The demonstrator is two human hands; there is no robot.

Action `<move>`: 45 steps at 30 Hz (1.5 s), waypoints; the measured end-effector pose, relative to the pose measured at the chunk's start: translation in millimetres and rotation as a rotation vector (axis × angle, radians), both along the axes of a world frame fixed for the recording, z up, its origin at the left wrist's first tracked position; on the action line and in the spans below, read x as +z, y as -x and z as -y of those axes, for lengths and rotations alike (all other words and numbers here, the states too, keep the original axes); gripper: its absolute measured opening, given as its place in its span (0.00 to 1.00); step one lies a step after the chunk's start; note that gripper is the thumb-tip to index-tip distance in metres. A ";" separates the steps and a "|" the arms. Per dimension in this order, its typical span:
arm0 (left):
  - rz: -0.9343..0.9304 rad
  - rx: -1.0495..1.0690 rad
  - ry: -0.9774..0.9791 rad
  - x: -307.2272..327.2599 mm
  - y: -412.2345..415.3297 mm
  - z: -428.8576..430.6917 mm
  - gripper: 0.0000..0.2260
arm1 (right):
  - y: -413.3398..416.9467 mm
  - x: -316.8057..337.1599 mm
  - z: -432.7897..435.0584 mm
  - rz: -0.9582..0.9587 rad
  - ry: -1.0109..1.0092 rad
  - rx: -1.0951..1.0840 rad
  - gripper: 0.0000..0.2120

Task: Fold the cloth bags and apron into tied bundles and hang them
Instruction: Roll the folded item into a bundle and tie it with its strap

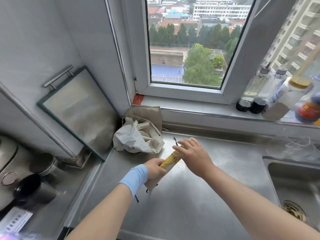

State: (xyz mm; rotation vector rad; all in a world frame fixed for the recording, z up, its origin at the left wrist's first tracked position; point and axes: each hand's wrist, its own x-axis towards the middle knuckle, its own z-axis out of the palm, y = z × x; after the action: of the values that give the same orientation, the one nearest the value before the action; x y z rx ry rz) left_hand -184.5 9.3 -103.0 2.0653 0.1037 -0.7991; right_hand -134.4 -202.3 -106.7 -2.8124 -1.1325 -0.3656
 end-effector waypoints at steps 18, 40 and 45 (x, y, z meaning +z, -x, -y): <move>-0.116 0.255 0.772 84.3 129.1 -1.8 0.15 | 107.1 58.0 -29.4 0.152 -0.429 0.074 0.18; -0.100 -0.002 0.597 140.2 43.9 -100.2 0.22 | 43.4 169.1 -154.7 -0.950 -0.803 -0.486 0.02; 0.020 0.088 0.769 117.7 22.1 -106.9 0.38 | 24.3 171.5 -153.7 -1.106 -0.727 -0.384 0.07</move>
State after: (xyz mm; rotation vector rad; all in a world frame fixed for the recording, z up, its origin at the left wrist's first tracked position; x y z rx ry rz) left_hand -206.6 116.2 14.7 1.3294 -0.1112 -0.6303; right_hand -158.6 -48.6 64.8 -1.9795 -0.1458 0.5900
